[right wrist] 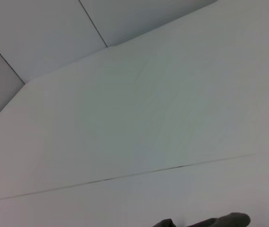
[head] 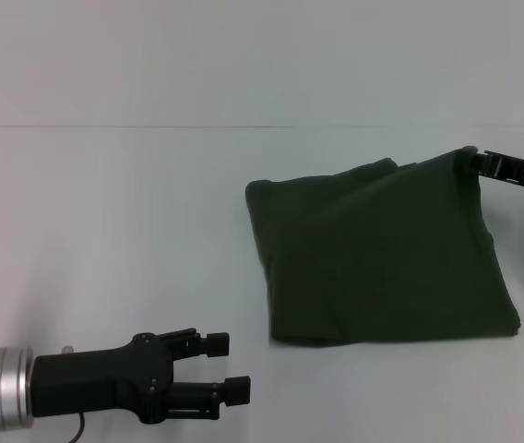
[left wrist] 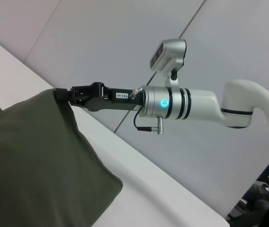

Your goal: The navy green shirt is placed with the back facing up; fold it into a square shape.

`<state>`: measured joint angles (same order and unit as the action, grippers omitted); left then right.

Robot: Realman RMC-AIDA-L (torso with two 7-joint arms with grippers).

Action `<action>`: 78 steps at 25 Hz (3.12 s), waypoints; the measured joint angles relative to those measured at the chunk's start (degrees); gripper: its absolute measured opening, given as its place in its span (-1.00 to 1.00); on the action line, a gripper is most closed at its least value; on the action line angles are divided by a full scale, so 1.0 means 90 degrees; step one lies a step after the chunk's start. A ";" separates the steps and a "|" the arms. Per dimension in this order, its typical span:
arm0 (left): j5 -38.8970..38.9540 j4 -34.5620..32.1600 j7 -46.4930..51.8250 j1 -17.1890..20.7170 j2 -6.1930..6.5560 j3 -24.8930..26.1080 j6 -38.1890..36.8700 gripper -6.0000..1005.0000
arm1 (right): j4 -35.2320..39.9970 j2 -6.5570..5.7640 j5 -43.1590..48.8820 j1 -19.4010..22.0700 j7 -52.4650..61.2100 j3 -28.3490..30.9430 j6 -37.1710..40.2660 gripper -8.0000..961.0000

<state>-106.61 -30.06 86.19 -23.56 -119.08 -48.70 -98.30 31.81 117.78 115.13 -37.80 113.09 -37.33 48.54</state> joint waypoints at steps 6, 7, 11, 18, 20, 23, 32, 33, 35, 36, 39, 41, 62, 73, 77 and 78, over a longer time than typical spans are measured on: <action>0.0000 0.0000 -0.0001 0.0001 -0.0019 0.0000 0.0015 0.83 | -0.0014 0.0015 0.0000 0.0081 -0.0052 -0.0026 -0.0165 -0.50; 0.0000 0.0000 0.0002 0.0001 -0.0020 0.0001 0.0018 0.83 | -0.0016 0.0016 -0.0002 0.0110 -0.0056 -0.0016 -0.0165 -0.40; 0.0000 0.0000 0.0024 0.0001 -0.0022 0.0018 0.0015 0.83 | 0.0061 0.0016 -0.0273 0.0387 -0.0267 0.0115 -0.0008 -0.03; 0.0018 0.0036 0.0048 0.0000 -0.0049 0.0036 -0.0012 0.83 | 0.0089 -0.0188 -0.1163 0.1251 -0.1015 0.0313 0.1937 0.44; 0.0036 0.0050 0.0049 0.0000 -0.0051 0.0040 -0.0027 0.83 | 0.0060 -0.0301 -0.1147 0.1463 -0.0861 0.0337 0.2409 0.53; 0.0044 0.0056 0.0051 -0.0005 -0.0049 0.0047 -0.0039 0.83 | -0.0001 -0.0519 -0.0884 0.1687 -0.0406 0.0294 0.2904 0.66; 0.0050 0.0059 0.0053 -0.0027 -0.0055 0.0050 -0.0045 0.83 | -0.0001 -0.0652 0.0209 0.1618 0.0177 0.0327 0.3202 0.91; 0.0050 0.0059 0.0053 -0.0029 -0.0057 0.0050 -0.0045 0.83 | -0.0001 -0.0634 0.0257 0.1596 0.0178 0.0314 0.3162 0.90; 0.0050 0.0059 0.0052 -0.0029 -0.0058 0.0050 -0.0045 0.83 | -0.0001 -0.0603 0.0340 0.1549 0.0178 0.0288 0.3079 0.90; 0.0050 0.0059 0.0052 -0.0030 -0.0058 0.0050 -0.0045 0.83 | -0.0001 -0.0592 0.0386 0.1529 0.0178 0.0288 0.3044 0.90; 0.0050 0.0059 0.0053 -0.0038 -0.0058 0.0050 -0.0045 0.83 | -0.0003 -0.0565 0.0545 0.1471 0.0186 0.0288 0.2975 0.90; 0.0050 0.0058 0.0052 -0.0038 -0.0058 0.0050 -0.0055 0.83 | -0.0007 -0.0558 0.0658 0.1433 0.0224 0.0288 0.2973 0.90; 0.0049 0.0059 0.0052 -0.0038 -0.0058 0.0049 -0.0117 0.83 | 0.0036 -0.0623 0.1016 0.1368 0.0331 0.0291 0.3053 -0.13; 0.0050 0.0058 0.0052 -0.0039 -0.0059 0.0050 -0.0117 0.83 | 0.0070 -0.0669 0.1117 0.1376 0.0315 0.0290 0.3265 -0.94; 0.0050 0.0058 0.0052 -0.0039 -0.0059 0.0049 -0.0117 0.83 | 0.0075 -0.0706 0.1165 0.1381 0.0255 0.0291 0.3381 -0.94; 0.0049 0.0058 0.0052 -0.0039 -0.0059 0.0049 -0.0117 0.83 | 0.0075 -0.0711 0.1166 0.1393 0.0191 0.0290 0.3431 -0.94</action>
<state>-106.17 -29.53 86.66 -23.91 -119.61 -48.25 -99.35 32.49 111.38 125.63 -25.26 114.81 -34.72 79.42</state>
